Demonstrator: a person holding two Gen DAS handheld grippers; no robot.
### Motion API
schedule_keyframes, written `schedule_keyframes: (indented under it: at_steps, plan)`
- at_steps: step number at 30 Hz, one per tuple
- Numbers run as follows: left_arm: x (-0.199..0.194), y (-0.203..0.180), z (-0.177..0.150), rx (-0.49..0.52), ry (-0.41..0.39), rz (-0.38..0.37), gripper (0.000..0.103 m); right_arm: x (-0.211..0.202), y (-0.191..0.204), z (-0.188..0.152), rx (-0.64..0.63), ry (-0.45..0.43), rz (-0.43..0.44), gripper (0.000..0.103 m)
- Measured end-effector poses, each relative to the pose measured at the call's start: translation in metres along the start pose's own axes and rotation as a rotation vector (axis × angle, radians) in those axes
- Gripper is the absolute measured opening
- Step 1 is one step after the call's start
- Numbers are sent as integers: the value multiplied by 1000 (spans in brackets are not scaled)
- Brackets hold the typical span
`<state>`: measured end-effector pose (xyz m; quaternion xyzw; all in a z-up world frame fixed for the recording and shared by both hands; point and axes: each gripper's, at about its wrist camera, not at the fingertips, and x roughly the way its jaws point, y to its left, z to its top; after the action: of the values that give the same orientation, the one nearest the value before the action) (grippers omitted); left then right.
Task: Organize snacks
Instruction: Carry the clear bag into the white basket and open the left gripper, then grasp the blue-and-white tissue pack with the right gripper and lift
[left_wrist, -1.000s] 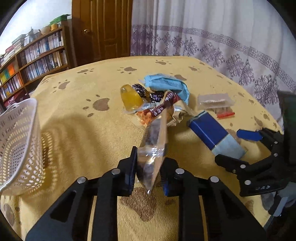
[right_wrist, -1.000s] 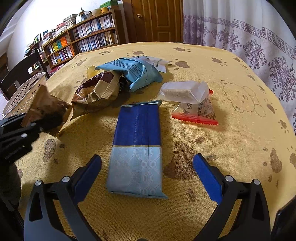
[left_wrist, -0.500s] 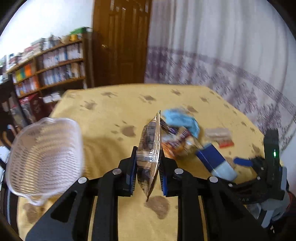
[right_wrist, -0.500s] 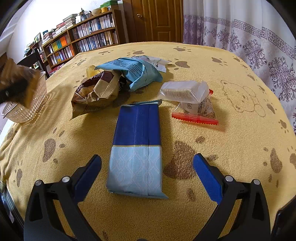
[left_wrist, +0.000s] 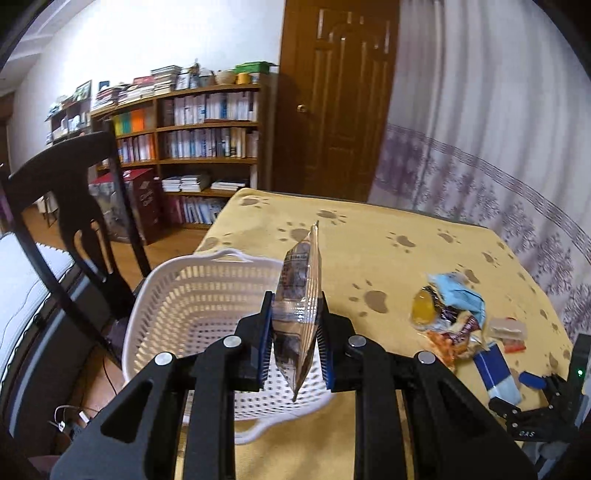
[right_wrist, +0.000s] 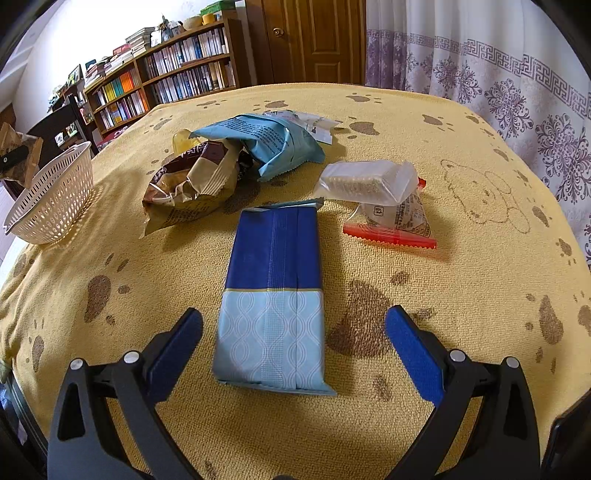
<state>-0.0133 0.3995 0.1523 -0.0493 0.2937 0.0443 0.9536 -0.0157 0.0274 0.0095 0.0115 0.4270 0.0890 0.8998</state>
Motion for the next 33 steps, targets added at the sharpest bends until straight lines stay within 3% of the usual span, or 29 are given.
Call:
schedule_keyframes:
  at_steps: [4, 6, 9, 11, 20, 24, 27, 33]
  plan:
    - [5, 7, 0, -24, 10, 46, 29, 0, 0, 0, 0, 0, 0, 98]
    - [7, 9, 1, -40, 10, 61, 67, 0, 0, 0, 0, 0, 0, 98]
    - [2, 9, 2, -44, -21, 86, 88, 0, 0, 0, 0, 0, -1, 98]
    - [0, 7, 2, -33, -37, 106, 95, 0, 0, 0, 1, 0, -6, 98]
    - [-10, 4, 6, -12, -68, 138, 99, 6, 11, 11, -13, 8, -18, 98]
    - [-14, 8, 9, -25, -78, 149, 100, 15, 23, 17, -59, 27, -65, 80]
    - [-17, 12, 10, -38, -84, 164, 100, 13, 26, 18, -70, 9, -67, 55]
    - [-24, 19, 13, -68, -96, 166, 100, 5, 24, 11, -79, 9, -44, 50]
